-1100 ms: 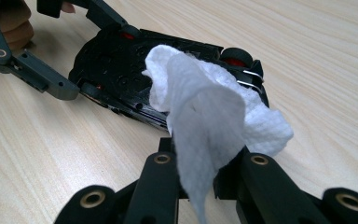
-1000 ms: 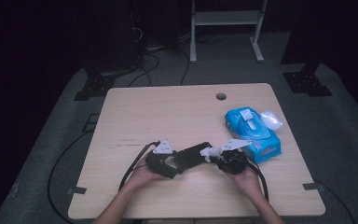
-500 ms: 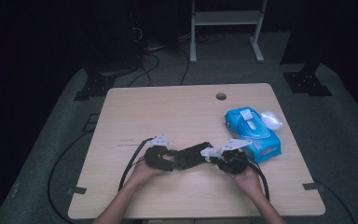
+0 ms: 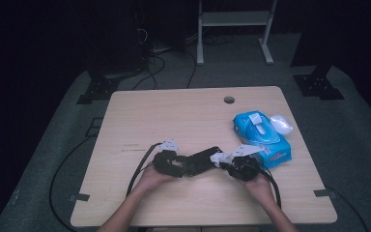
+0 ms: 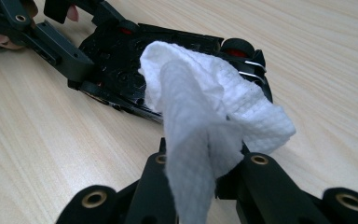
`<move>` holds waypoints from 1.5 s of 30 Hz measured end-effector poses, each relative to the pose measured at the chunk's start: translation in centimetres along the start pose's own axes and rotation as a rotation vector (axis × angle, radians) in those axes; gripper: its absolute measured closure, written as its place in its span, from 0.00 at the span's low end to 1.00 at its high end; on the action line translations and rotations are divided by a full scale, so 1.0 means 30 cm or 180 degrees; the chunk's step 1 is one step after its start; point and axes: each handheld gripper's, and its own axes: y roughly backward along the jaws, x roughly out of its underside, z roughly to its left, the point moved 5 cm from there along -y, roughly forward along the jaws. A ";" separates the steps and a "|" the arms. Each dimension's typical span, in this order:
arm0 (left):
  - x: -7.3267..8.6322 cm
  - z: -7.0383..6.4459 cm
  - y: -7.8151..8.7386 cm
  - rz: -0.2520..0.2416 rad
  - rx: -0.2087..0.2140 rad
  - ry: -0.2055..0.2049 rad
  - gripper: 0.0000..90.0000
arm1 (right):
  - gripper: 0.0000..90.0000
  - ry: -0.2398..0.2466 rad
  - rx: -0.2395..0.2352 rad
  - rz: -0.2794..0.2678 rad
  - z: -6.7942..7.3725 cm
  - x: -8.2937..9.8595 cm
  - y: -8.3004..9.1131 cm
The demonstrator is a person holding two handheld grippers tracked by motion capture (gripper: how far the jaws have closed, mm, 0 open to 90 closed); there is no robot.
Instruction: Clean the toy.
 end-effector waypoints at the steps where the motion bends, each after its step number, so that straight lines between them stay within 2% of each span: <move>1: -0.002 -0.003 0.000 -0.0014 -0.0034 -0.0028 0.38 | 0.90 -0.0011 -0.0008 0.0004 0.000 0.002 0.002; 5: -0.007 -0.011 -0.001 -0.0031 -0.0133 -0.0157 0.38 | 0.90 -0.0034 -0.0015 -0.0006 -0.004 0.007 0.007; 7: -0.008 -0.012 -0.002 -0.0045 -0.0150 -0.0164 0.39 | 0.90 -0.0041 -0.0024 -0.0010 -0.005 0.008 0.009; 9: -0.006 -0.009 -0.003 -0.0040 -0.0106 -0.0063 0.39 | 0.91 -0.0048 -0.0032 -0.0007 -0.007 0.009 0.010; 11: -0.001 0.001 -0.004 -0.0024 -0.0018 0.0119 0.39 | 0.91 -0.0044 -0.0031 -0.0005 -0.006 0.009 0.010; 15: 0.003 0.010 -0.008 -0.0018 0.0081 0.0292 0.38 | 0.91 -0.0040 -0.0030 -0.0011 -0.006 0.011 0.010; 25: -0.003 0.022 -0.018 -0.0052 0.0236 0.0439 0.39 | 0.92 -0.0095 -0.0112 -0.0030 -0.011 0.016 0.009; 28: -0.007 0.024 -0.026 -0.0064 0.0251 0.0415 0.39 | 0.92 -0.0140 -0.0160 -0.0059 -0.016 0.019 0.009; 31: -0.013 0.016 -0.028 -0.0050 0.0213 0.0314 0.40 | 0.92 -0.0145 -0.0179 -0.0060 -0.016 0.023 0.012; 36: -0.019 -0.004 -0.023 -0.0061 0.0068 0.0099 0.40 | 0.92 -0.0144 -0.0209 -0.0057 -0.016 0.028 0.017; 45: -0.030 -0.045 -0.026 -0.0138 -0.0268 -0.0376 0.40 | 0.92 -0.0139 -0.0199 0.0019 -0.020 0.032 0.027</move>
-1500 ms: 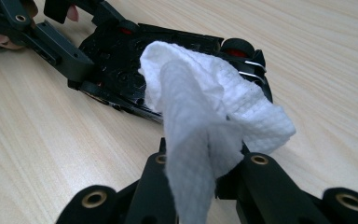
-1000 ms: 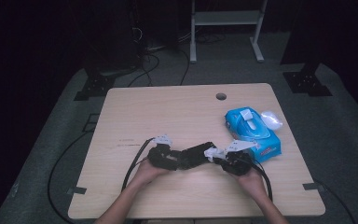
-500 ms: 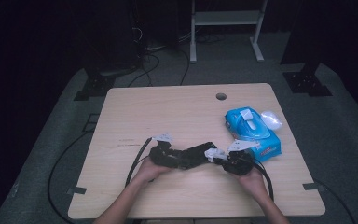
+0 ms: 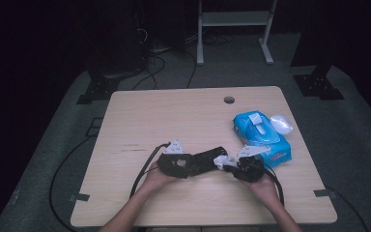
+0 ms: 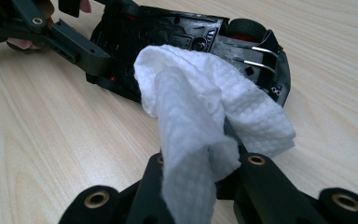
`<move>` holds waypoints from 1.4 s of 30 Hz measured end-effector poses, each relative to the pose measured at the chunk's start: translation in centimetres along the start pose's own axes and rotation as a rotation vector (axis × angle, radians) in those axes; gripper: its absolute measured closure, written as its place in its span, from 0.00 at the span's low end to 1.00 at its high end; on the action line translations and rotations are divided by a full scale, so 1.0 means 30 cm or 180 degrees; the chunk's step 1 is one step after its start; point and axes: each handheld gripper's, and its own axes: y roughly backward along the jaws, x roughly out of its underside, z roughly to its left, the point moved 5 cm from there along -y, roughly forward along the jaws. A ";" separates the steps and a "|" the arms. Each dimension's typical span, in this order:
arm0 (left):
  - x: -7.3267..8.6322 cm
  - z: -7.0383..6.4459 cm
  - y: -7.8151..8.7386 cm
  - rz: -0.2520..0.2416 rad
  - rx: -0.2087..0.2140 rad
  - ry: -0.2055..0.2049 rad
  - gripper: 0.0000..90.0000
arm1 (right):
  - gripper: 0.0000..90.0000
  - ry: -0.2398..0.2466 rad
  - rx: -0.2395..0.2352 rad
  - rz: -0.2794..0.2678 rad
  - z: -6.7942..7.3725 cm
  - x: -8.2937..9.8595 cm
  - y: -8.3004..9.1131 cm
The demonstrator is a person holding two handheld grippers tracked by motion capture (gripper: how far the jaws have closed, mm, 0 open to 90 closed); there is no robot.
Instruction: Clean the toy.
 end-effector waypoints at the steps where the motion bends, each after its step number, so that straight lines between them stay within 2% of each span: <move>1: -0.001 -0.003 0.000 -0.0014 -0.0032 -0.0042 0.40 | 0.92 -0.0001 0.0001 0.0008 -0.001 0.001 0.000; 6: -0.003 -0.010 0.001 -0.0039 -0.0110 -0.0108 0.40 | 0.92 -0.0016 0.0001 0.0010 -0.003 0.001 -0.004; 7: -0.002 -0.008 0.002 -0.0054 -0.0105 -0.0094 0.40 | 0.92 -0.0016 0.0001 0.0007 -0.004 0.000 -0.005; 8: -0.005 -0.004 0.009 -0.0161 -0.0041 -0.0008 0.42 | 0.92 -0.0019 -0.0001 0.0007 -0.005 0.000 -0.006; 9: -0.011 0.003 0.026 -0.0320 0.0074 0.0070 0.53 | 0.92 -0.0015 0.0013 0.0018 -0.007 0.001 -0.008; 10: -0.013 0.003 0.030 -0.0330 0.0079 0.0057 0.59 | 0.92 -0.0001 0.0038 0.0057 -0.011 0.005 -0.011; 12: -0.011 -0.006 0.020 -0.0223 -0.0021 -0.0078 0.55 | 0.92 -0.0038 0.0014 0.0049 -0.018 0.007 -0.017; 14: -0.007 -0.005 0.017 -0.0232 -0.0006 -0.0040 0.52 | 0.92 -0.0039 0.0031 0.0042 -0.017 0.001 -0.019; 16: -0.008 -0.006 0.018 -0.0254 -0.0013 -0.0072 0.53 | 0.92 -0.0033 0.0033 0.0041 -0.017 0.000 -0.022; 20: -0.021 -0.022 0.026 -0.0342 -0.0082 -0.0234 0.61 | 0.92 -0.0031 0.0049 0.0085 -0.024 0.008 -0.027; 23: -0.018 -0.041 0.015 -0.0298 -0.0026 -0.0336 0.69 | 0.92 -0.0047 0.0055 0.0179 -0.030 0.019 -0.041; 25: -0.009 -0.052 -0.001 -0.0182 -0.0073 -0.0467 0.70 | 0.92 -0.0050 0.0059 0.0223 -0.031 0.025 -0.051; 27: 0.000 -0.052 -0.015 -0.0112 -0.0096 -0.0495 0.70 | 0.92 -0.0049 0.0053 0.0219 -0.031 0.025 -0.054; 30: -0.003 -0.050 -0.015 -0.0137 -0.0109 -0.0519 0.73 | 0.92 -0.0035 0.0042 0.0227 -0.028 0.024 -0.045; 35: -0.006 -0.050 -0.007 -0.0156 -0.0153 -0.0588 0.74 | 0.92 0.0023 -0.0047 0.0067 0.010 -0.009 0.000; 39: -0.008 -0.049 0.007 -0.0194 -0.0168 -0.0626 0.78 | 0.92 0.0117 -0.0146 -0.0159 0.065 -0.079 0.029; 42: -0.005 -0.048 0.010 -0.0204 -0.0173 -0.0647 0.78 | 0.92 0.0191 -0.0217 -0.0239 0.106 -0.141 0.017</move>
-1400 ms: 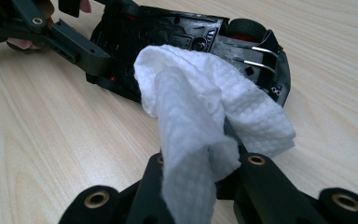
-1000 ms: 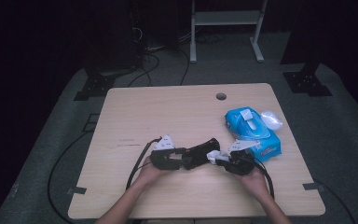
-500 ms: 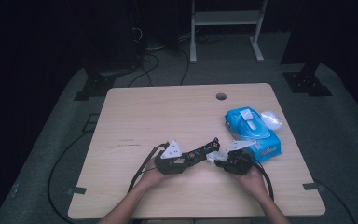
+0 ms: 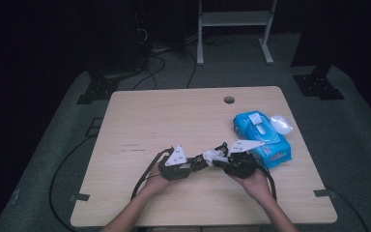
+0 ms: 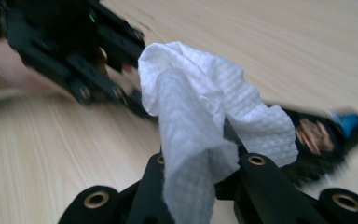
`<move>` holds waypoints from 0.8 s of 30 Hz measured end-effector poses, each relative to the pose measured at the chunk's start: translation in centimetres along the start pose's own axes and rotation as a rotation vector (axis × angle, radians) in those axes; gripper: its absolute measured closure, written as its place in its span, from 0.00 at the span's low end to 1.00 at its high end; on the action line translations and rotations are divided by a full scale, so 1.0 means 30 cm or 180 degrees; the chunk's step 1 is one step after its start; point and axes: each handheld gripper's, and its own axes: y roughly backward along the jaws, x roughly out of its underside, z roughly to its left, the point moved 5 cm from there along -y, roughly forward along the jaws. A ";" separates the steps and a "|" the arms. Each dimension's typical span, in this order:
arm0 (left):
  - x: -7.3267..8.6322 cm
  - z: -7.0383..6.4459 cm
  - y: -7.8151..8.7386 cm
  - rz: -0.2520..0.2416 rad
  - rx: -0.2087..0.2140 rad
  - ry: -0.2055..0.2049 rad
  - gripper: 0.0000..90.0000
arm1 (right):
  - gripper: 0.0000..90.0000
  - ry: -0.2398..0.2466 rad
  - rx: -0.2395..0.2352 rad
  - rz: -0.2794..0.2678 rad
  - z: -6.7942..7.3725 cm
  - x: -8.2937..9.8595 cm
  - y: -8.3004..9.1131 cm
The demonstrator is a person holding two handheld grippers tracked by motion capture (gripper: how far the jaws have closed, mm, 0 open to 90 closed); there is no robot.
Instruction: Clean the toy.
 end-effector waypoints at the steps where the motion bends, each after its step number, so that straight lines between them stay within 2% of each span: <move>1: 0.000 0.000 0.000 0.0000 -0.0003 -0.0003 0.78 | 0.92 0.0028 -0.0020 -0.0007 0.011 -0.023 -0.017; 6: 0.005 0.007 0.005 -0.0010 0.0000 -0.0025 0.79 | 0.91 0.0037 -0.0011 0.0037 0.020 -0.075 -0.104; 9: 0.011 0.021 0.018 -0.0009 -0.0042 -0.0006 0.79 | 0.91 0.0048 0.0065 0.0057 0.008 -0.085 -0.133; 12: 0.016 0.033 0.028 -0.0041 -0.0068 0.0022 0.80 | 0.91 -0.0032 0.0148 0.0048 -0.009 -0.093 -0.139; 14: 0.016 0.032 0.028 -0.0034 -0.0072 0.0009 0.80 | 0.92 0.0010 0.0148 0.0081 0.004 -0.103 -0.149; 15: 0.015 0.032 0.028 -0.0031 -0.0074 0.0004 0.80 | 0.92 0.0026 0.0063 0.0090 0.021 -0.106 -0.158; 18: 0.017 0.032 0.030 -0.0032 -0.0055 0.0020 0.81 | 0.91 0.0165 0.0032 0.0152 0.056 -0.111 -0.176; 20: 0.017 0.033 0.031 -0.0032 -0.0053 0.0008 0.81 | 0.92 0.0151 0.0056 0.0165 0.042 -0.110 -0.168; 22: 0.017 0.034 0.030 -0.0041 -0.0044 0.0013 0.81 | 0.92 0.0132 0.0227 0.0177 0.010 -0.107 -0.145; 24: 0.017 0.035 0.030 -0.0044 -0.0041 0.0010 0.81 | 0.92 0.0124 0.0323 0.0212 -0.019 -0.100 -0.129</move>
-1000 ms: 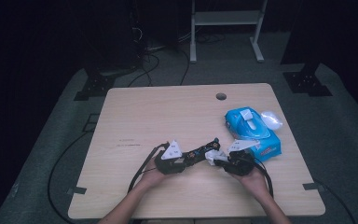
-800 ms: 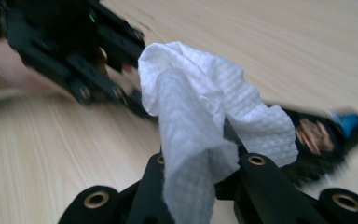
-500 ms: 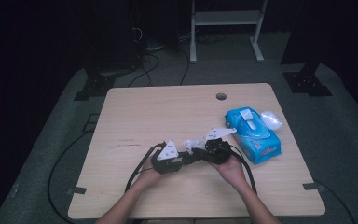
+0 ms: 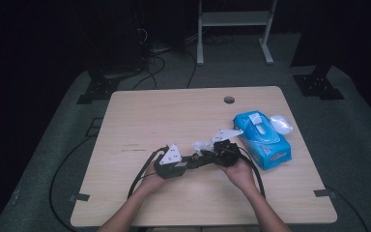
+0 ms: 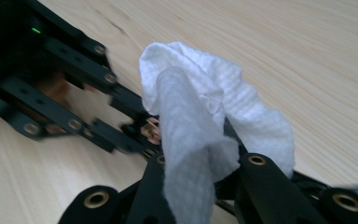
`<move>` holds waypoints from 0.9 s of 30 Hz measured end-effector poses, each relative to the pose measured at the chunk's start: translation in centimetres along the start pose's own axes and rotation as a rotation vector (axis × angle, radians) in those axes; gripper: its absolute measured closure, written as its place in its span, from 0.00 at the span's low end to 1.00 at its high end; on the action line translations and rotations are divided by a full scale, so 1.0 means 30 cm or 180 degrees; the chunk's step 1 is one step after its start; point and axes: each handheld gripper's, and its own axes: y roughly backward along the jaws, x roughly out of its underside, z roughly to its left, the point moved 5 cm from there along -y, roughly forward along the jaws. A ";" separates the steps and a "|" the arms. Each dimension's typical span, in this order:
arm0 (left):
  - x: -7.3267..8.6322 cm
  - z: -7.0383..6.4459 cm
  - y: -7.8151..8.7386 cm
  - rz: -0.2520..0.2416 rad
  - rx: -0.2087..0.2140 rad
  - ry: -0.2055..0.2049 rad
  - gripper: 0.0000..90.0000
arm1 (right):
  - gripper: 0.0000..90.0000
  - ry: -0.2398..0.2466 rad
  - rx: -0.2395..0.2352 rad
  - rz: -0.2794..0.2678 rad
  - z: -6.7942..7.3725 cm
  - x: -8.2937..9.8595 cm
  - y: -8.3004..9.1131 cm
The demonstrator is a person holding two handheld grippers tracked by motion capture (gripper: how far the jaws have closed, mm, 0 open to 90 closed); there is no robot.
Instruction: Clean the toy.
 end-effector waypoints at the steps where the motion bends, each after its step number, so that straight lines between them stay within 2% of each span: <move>1: 0.000 0.000 0.000 -0.0002 -0.0001 0.0001 0.81 | 0.92 -0.0045 -0.0029 -0.0001 -0.008 0.005 0.004; 6: 0.000 0.002 -0.001 0.0012 -0.0024 0.0011 0.78 | 0.92 0.0002 -0.0009 0.0005 0.007 0.001 -0.003; 7: -0.005 0.004 -0.004 -0.0009 -0.0049 0.0081 0.73 | 0.92 0.0010 -0.0033 0.0026 0.014 -0.002 -0.006; 11: -0.009 0.002 -0.010 -0.0023 -0.0035 0.0073 0.72 | 0.92 0.0062 -0.0065 0.0035 0.035 -0.009 -0.008; 12: -0.008 0.001 -0.013 -0.0021 -0.0038 0.0082 0.72 | 0.91 0.0015 -0.0182 0.0022 0.050 -0.016 -0.012; 15: -0.006 0.000 -0.016 -0.0009 -0.0022 0.0079 0.73 | 0.92 0.0041 -0.0286 0.0001 0.083 -0.033 -0.026; 17: -0.005 0.000 -0.013 -0.0004 -0.0006 0.0063 0.74 | 0.91 0.0088 -0.0342 0.0061 0.102 -0.038 -0.043; 19: 0.000 -0.001 -0.008 0.0010 0.0035 0.0039 0.76 | 0.92 0.0110 -0.0337 0.0086 0.098 -0.039 -0.046; 20: 0.001 -0.001 -0.007 0.0021 0.0026 0.0011 0.77 | 0.92 0.0112 -0.0288 0.0102 0.084 -0.037 -0.041; 23: 0.001 0.003 -0.006 0.0007 0.0012 0.0032 0.79 | 0.90 0.0017 -0.0211 0.0108 0.051 -0.027 -0.020; 24: 0.001 0.004 -0.007 -0.0002 0.0017 0.0042 0.79 | 0.89 0.0022 -0.0229 0.0110 0.043 -0.022 -0.015; 26: 0.001 0.003 -0.007 -0.0005 0.0011 0.0044 0.79 | 0.80 -0.0007 -0.0322 0.0131 0.044 -0.019 -0.012; 27: 0.000 0.003 -0.006 -0.0004 0.0009 0.0045 0.79 | 0.75 0.0005 -0.0323 0.0140 0.045 -0.022 -0.010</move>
